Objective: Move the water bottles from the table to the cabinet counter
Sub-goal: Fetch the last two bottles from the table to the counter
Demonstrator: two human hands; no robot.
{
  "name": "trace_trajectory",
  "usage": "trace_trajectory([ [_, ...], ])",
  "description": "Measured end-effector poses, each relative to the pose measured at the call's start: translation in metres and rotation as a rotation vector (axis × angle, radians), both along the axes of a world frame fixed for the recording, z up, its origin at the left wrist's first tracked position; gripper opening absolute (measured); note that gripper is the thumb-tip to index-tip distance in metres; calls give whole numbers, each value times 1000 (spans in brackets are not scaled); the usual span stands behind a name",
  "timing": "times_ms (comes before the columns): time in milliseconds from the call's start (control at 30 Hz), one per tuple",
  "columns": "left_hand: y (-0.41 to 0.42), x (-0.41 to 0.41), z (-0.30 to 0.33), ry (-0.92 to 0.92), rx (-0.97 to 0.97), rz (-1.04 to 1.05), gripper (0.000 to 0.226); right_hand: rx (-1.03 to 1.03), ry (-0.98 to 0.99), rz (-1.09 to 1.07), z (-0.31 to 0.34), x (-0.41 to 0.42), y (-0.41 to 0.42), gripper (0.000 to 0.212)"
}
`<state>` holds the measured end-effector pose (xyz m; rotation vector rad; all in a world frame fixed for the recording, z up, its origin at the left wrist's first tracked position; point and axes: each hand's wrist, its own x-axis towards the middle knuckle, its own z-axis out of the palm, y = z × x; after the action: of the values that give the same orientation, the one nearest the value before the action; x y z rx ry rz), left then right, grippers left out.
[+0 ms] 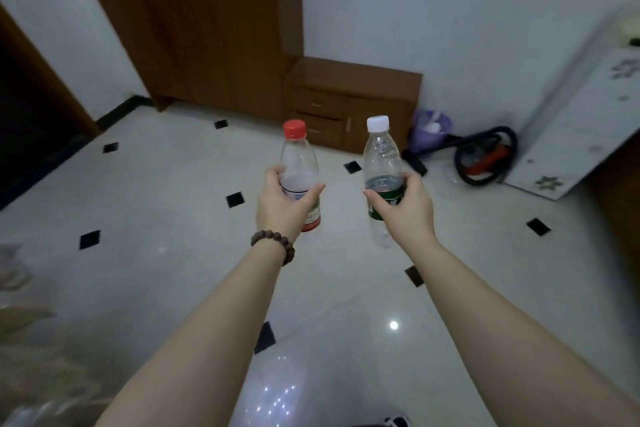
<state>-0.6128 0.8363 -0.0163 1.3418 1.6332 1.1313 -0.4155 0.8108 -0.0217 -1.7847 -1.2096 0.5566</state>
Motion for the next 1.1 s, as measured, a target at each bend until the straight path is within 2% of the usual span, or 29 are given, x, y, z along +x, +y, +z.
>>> trace_trajectory([
  [167,18,150,9,-3,44,-247,56,2,1,-252,6,140,-34,55],
  [500,-27,424,12,-30,82,-729,57,-2,-37,-737,6,354,-171,56],
  [600,-52,480,12,-35,85,-839,62,-13,-47,-849,2,392,-212,59],
  [767,-80,552,14,-47,59,-963,54,-33,-26,-992,-2,439,-250,61],
  [900,-83,604,10,-56,31,-1023,66,-52,-27,-1057,-8,476,-260,63],
  [1100,-65,693,1,-45,59,-1093,68,-39,-27,-1128,-20,552,-245,62],
])
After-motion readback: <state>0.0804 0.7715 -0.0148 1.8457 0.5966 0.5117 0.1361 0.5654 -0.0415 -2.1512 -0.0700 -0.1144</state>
